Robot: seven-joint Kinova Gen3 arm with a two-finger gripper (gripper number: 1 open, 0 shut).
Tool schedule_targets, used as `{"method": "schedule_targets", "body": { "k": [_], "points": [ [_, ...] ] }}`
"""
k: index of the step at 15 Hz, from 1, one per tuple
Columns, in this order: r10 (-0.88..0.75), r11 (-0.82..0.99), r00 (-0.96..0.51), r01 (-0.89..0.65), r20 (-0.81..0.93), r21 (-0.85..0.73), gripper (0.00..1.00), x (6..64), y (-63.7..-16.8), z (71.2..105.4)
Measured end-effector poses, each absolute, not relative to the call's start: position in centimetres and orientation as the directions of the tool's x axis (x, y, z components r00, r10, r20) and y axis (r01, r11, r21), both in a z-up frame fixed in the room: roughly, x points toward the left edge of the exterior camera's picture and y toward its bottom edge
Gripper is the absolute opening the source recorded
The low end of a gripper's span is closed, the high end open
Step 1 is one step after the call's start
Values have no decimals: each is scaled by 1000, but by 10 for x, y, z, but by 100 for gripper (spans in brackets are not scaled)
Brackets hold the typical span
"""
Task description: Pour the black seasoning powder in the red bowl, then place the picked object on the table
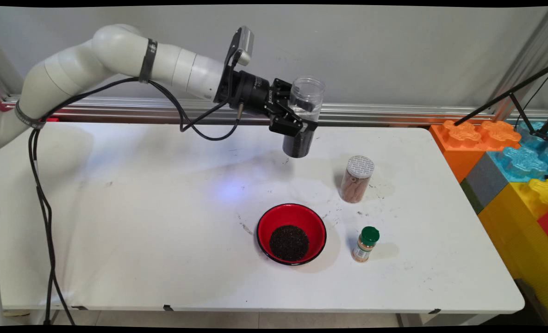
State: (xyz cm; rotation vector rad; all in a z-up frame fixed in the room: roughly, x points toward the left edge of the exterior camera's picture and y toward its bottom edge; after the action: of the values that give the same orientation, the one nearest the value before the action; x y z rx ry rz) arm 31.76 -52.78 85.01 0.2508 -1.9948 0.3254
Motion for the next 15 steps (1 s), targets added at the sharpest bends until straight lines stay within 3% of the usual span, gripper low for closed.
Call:
{"method": "schedule_targets", "body": {
  "k": [15],
  "points": [
    [-57,938,-406,-334,912,-90,0,331,-533,789]
  ]
}}
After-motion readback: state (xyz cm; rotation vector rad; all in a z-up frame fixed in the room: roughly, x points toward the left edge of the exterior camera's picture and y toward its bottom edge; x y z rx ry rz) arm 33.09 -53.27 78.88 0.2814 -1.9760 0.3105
